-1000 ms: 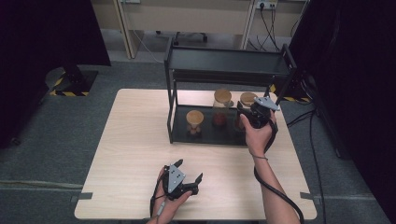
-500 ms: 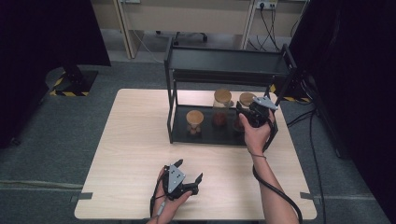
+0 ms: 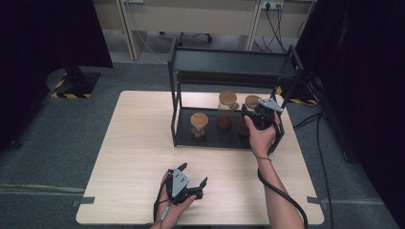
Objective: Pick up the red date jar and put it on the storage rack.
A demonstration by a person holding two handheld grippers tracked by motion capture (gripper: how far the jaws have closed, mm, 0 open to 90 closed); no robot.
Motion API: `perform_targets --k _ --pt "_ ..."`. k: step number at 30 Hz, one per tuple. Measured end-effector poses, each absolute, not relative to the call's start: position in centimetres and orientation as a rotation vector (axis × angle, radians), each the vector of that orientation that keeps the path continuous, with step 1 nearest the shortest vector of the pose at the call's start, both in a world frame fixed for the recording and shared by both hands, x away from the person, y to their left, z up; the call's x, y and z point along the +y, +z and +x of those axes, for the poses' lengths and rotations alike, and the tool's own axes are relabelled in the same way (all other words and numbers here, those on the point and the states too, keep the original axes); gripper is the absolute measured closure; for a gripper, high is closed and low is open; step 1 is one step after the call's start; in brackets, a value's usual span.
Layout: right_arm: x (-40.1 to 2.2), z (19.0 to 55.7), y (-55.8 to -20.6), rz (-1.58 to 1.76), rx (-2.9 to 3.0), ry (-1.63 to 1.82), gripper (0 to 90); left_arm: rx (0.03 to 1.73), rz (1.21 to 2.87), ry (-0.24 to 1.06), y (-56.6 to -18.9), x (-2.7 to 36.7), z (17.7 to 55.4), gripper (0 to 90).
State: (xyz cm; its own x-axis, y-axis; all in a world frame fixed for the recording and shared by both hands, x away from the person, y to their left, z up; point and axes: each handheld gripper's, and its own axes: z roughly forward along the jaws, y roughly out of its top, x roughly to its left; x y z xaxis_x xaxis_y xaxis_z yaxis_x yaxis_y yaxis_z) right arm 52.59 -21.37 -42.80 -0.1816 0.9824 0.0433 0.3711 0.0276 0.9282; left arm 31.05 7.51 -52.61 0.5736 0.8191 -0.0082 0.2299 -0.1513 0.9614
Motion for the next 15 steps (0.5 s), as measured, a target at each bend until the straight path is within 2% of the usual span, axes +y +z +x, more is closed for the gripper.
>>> perform_targets --k 15 --pt "-21.48 52.85 -43.39 1.413 1.63 1.144 25.6 0.882 1.686 0.656 -52.61 7.5 31.05 10.5"
